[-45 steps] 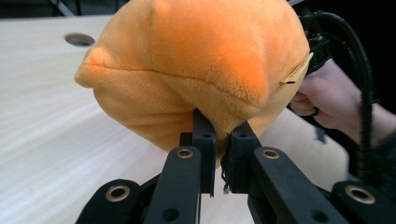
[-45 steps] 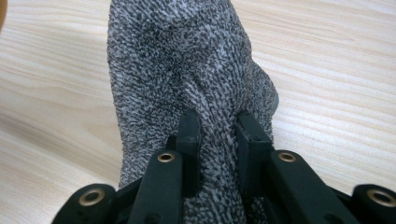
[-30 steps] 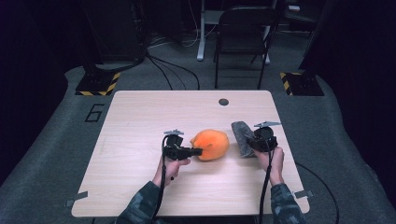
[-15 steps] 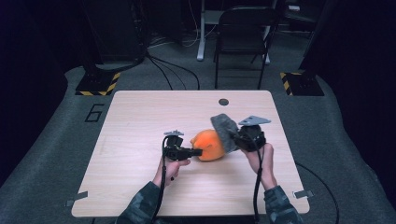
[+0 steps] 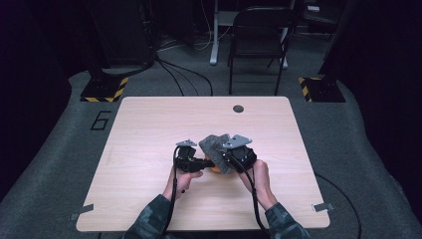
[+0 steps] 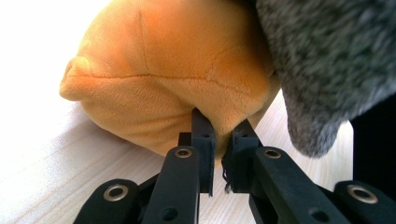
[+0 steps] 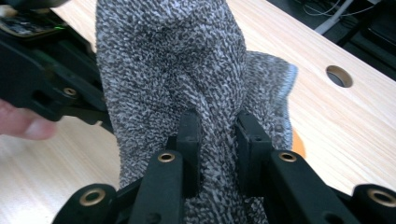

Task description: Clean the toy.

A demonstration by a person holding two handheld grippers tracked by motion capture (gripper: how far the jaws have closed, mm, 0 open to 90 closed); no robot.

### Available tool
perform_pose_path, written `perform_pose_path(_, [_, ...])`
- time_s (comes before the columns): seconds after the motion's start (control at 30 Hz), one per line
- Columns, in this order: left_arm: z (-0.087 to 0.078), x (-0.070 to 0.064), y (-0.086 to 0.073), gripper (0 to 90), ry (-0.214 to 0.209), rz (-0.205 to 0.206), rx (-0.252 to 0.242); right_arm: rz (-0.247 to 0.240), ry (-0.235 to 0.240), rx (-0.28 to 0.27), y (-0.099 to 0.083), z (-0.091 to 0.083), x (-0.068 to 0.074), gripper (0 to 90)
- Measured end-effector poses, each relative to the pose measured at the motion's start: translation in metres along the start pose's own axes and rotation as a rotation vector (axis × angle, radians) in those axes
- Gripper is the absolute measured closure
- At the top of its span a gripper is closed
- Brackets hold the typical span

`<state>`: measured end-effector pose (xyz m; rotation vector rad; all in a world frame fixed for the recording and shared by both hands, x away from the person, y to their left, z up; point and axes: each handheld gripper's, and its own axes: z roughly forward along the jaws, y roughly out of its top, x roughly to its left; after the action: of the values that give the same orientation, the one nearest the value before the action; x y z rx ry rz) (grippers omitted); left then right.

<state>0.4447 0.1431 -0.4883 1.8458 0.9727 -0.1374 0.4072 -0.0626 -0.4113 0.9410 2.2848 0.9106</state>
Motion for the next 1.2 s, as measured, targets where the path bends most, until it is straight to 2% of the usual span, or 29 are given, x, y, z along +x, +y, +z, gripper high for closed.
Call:
perform_pose_path(0.1, [0.0, 0.0, 0.0, 84.0, 0.002, 0.004, 0.0, -0.004, -0.019, 0.007, -0.002, -0.001, -0.006, 74.0])
perform_pose_path(0.33, [0.001, -0.001, 0.0, 84.0, 0.003, 0.02, 0.0, 0.067, -0.058, 0.02, -0.011, 0.0, -0.031, 73.9])
perform_pose_path(0.43, [0.001, -0.001, 0.0, 84.0, 0.001, 0.022, 0.001, 0.096, -0.104, 0.048, -0.019, 0.004, -0.045, 73.8])
perform_pose_path(0.47, [0.001, -0.001, 0.0, 84.0, 0.0, 0.024, 0.004, 0.126, -0.096, 0.053, -0.023, 0.007, -0.05, 73.8])
perform_pose_path(0.5, [0.002, -0.001, -0.001, 83.9, 0.001, 0.024, 0.002, 0.137, -0.08, 0.065, -0.027, 0.01, -0.056, 73.8])
perform_pose_path(0.6, [0.003, -0.002, -0.001, 84.0, -0.001, 0.028, 0.006, 0.181, -0.085, 0.095, -0.037, 0.02, -0.065, 73.9])
perform_pose_path(0.9, [0.003, -0.001, -0.001, 83.9, -0.006, 0.027, 0.006, 0.226, -0.109, 0.19, -0.062, 0.041, -0.086, 73.6])
perform_pose_path(0.97, [0.003, -0.001, -0.001, 83.8, -0.009, 0.024, 0.003, 0.218, -0.111, 0.182, -0.058, 0.034, -0.086, 73.6])
perform_pose_path(1.07, [0.003, 0.0, -0.002, 83.8, -0.004, 0.021, -0.003, 0.207, -0.112, 0.119, -0.042, 0.013, -0.082, 73.6])
perform_pose_path(1.13, [0.003, 0.0, -0.002, 83.8, -0.003, 0.023, -0.004, 0.191, -0.093, 0.053, -0.026, -0.006, -0.072, 73.6])
perform_pose_path(1.2, [0.003, 0.0, -0.001, 83.7, -0.006, 0.03, 0.005, 0.148, -0.068, 0.008, -0.014, -0.018, -0.061, 73.5])
